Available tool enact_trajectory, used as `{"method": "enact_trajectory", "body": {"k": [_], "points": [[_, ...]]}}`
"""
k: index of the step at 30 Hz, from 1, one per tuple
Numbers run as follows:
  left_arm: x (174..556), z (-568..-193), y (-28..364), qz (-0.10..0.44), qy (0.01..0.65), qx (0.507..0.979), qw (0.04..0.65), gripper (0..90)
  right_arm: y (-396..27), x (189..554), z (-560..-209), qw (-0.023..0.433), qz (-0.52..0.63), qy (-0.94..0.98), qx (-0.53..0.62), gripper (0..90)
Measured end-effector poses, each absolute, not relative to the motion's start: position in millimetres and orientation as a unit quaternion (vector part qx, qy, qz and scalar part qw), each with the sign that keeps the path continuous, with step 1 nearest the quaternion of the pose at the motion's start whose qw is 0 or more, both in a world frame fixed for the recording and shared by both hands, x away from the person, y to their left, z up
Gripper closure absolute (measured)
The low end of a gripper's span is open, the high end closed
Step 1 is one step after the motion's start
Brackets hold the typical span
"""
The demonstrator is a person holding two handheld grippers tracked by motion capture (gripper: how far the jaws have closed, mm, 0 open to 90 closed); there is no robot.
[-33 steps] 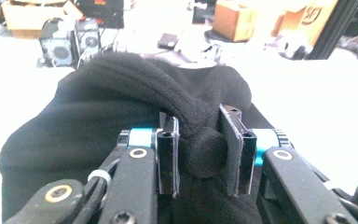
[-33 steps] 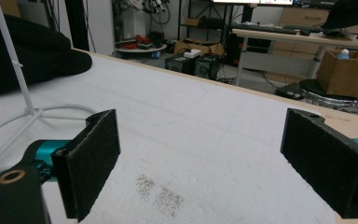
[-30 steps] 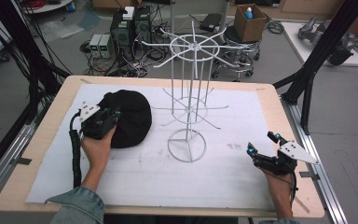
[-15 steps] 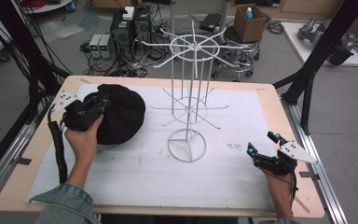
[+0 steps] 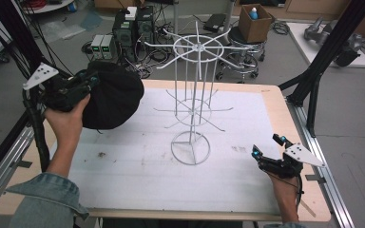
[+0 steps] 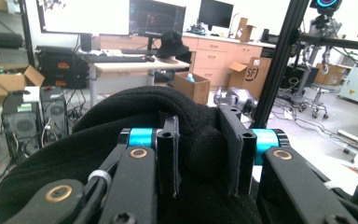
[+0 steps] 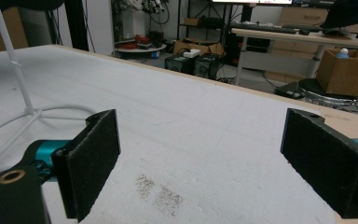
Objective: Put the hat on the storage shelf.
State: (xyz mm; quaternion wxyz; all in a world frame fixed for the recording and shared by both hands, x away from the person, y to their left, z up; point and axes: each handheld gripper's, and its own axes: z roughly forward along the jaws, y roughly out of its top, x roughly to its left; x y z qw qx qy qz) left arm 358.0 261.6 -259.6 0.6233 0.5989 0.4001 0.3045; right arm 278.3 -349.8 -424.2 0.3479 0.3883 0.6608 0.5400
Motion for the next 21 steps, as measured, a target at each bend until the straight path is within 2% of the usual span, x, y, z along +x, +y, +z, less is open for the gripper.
{"method": "enact_trajectory", "body": {"k": [7, 14, 21], "points": [[358.8, -231.5, 263.3, 0.311, 0.382, 0.600, 0.630, 70.0, -349.6, 278.2, -424.3, 0.347, 0.540, 0.661, 0.390, 11.0], [366.7, -199.9, 262.9, 0.308, 0.347, 0.624, 0.629, 70.0, -349.8, 278.1, -424.2, 0.347, 0.539, 0.661, 0.390, 11.0], [371.0, -175.2, 263.3, 0.304, 0.330, 0.619, 0.645, 70.0, -350.0, 278.1, -424.3, 0.347, 0.538, 0.662, 0.390, 11.0]]}}
